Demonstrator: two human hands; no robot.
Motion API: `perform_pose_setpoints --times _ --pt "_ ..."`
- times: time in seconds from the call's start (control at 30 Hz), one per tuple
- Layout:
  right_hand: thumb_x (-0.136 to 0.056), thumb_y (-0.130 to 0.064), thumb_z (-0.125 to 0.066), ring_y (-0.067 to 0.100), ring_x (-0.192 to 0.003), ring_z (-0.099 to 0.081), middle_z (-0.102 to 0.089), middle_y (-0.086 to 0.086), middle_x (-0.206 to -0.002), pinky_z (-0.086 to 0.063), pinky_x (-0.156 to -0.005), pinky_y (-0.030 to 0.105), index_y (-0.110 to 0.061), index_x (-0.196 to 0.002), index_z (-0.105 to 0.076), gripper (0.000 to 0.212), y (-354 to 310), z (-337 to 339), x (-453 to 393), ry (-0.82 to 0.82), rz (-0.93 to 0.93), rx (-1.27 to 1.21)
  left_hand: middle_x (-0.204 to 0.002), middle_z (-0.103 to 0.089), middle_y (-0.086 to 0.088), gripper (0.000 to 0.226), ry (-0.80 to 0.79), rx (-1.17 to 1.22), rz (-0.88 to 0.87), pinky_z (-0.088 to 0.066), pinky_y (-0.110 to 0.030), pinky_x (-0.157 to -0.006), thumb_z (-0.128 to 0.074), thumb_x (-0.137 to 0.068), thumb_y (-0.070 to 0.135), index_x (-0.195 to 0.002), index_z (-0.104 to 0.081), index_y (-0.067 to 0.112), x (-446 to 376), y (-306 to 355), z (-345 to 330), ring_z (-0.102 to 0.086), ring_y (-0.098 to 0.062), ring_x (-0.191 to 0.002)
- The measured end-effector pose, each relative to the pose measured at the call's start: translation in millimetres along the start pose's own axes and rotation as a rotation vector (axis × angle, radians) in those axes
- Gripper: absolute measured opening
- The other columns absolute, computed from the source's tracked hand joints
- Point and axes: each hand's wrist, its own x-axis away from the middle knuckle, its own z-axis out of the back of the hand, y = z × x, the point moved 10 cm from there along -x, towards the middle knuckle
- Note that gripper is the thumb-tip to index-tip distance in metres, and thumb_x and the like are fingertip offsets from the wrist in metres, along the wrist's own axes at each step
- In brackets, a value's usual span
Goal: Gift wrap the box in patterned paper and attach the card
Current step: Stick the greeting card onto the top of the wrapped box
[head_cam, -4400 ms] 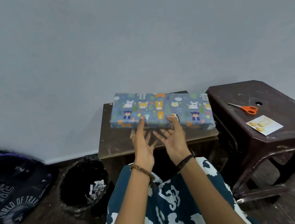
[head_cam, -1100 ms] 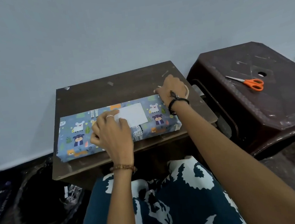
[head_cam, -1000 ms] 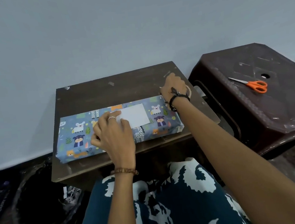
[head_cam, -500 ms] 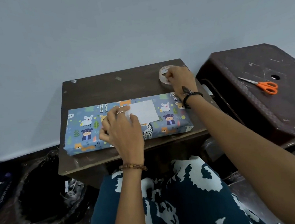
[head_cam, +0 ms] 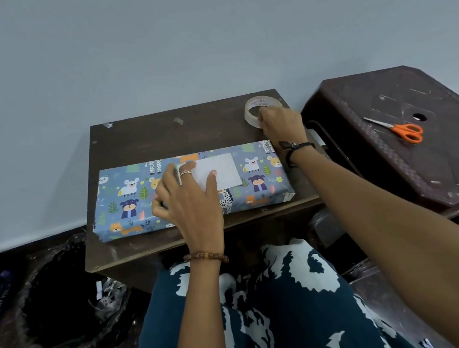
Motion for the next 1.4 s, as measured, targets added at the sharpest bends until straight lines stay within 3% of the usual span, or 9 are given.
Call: perform_pose_setpoints --times 0.13,0.23,0.3,0.43,0.6,0.9,1.03,1.23,1.4 --pt "-0.090 -0.010 -0.045 0.031 -0.089 -0.060 -0.068 0.010 -0.095 -0.039 -0.066 0.031 -0.012 -0.097 -0.066 0.022 21 15 2 0.053 -0.149 -0.185 -0.139 -0.039 -0.005 0.053 -0.028 -0.078 -0.031 -0.019 -0.038 -0.095 -0.054 -0.089 0.043 -0.134 -0.042 0.018 2 9 1 -0.030 -0.024 -0.126" --pt "-0.081 -0.011 -0.064 0.013 -0.069 -0.064 -0.069 0.003 -0.080 -0.051 -0.065 0.031 -0.014 -0.074 -0.067 0.007 49 14 18 0.099 -0.514 -1.015 -0.135 -0.040 -0.009 0.066 -0.066 -0.063 0.033 -0.021 -0.038 -0.093 -0.063 -0.084 0.040 -0.139 -0.034 0.019 -5 9 7 -0.032 -0.026 -0.121" --pt "-0.080 -0.008 -0.070 0.008 -0.062 -0.062 -0.067 0.006 -0.083 -0.054 -0.060 0.025 -0.009 -0.079 -0.067 0.004 36 11 38 0.054 -0.617 -1.516 -0.135 -0.040 -0.012 0.077 -0.136 0.001 0.124 -0.024 -0.040 -0.093 -0.071 -0.077 0.037 -0.140 -0.030 0.020 -11 3 5 -0.033 -0.029 -0.122" --pt "-0.085 -0.010 -0.065 0.007 -0.069 -0.064 -0.069 -0.001 -0.077 -0.056 -0.067 0.018 -0.005 -0.096 -0.066 0.012 0 14 81 -0.017 -0.658 -1.890 -0.126 -0.049 -0.010 0.083 -0.183 0.199 0.207 -0.026 -0.043 -0.091 -0.083 -0.065 0.029 -0.135 -0.038 0.023 -21 -12 2 -0.041 -0.028 -0.120" --pt "-0.083 -0.007 -0.066 0.006 -0.066 -0.064 -0.069 -0.002 -0.074 -0.056 -0.067 0.017 -0.006 -0.095 -0.070 0.012 -21 9 120 0.049 -0.730 -1.887 -0.097 -0.067 -0.006 0.027 -0.141 0.516 0.172 -0.044 -0.044 -0.088 -0.075 -0.074 0.030 -0.093 -0.064 0.014 -16 -15 3 -0.060 -0.024 -0.092" --pt "-0.083 -0.006 -0.068 0.012 -0.073 -0.061 -0.065 0.003 -0.077 -0.056 -0.069 0.021 -0.012 -0.097 -0.071 0.016 -55 34 116 0.153 -0.499 -1.612 -0.105 -0.066 -0.005 0.021 -0.264 1.096 0.448 -0.057 -0.039 -0.066 -0.060 -0.089 0.014 -0.111 -0.060 0.014 2 -13 -19 -0.064 -0.022 -0.096" --pt "-0.081 -0.012 -0.071 0.004 -0.070 -0.057 -0.063 -0.010 -0.071 -0.056 -0.071 0.029 -0.019 -0.090 -0.072 0.012 -56 37 114 0.244 -0.459 -1.370 -0.097 -0.065 0.001 0.012 -0.325 1.147 0.490 -0.056 -0.035 -0.063 -0.054 -0.093 0.016 -0.095 -0.059 0.027 3 -9 -24 -0.063 -0.023 -0.097" --pt "-0.079 -0.011 -0.072 -0.006 -0.064 -0.056 -0.064 -0.012 -0.069 -0.047 -0.064 0.012 -0.018 -0.086 -0.073 0.010 -68 36 111 0.243 -0.423 -1.348 -0.105 -0.067 -0.007 0.014 -0.350 1.189 0.495 -0.055 -0.036 -0.065 -0.052 -0.094 0.018 -0.104 -0.061 0.023 3 -10 -27 -0.064 -0.028 -0.098" --pt "-0.079 -0.010 -0.072 -0.005 -0.068 -0.059 -0.064 -0.017 -0.070 -0.051 -0.068 0.016 -0.018 -0.086 -0.072 0.010 -73 37 111 0.280 -0.404 -1.285 -0.102 -0.066 -0.005 0.014 -0.340 1.218 0.490 -0.055 -0.029 -0.056 -0.052 -0.094 0.018 -0.103 -0.061 0.023 3 -9 -27 -0.063 -0.022 -0.092"
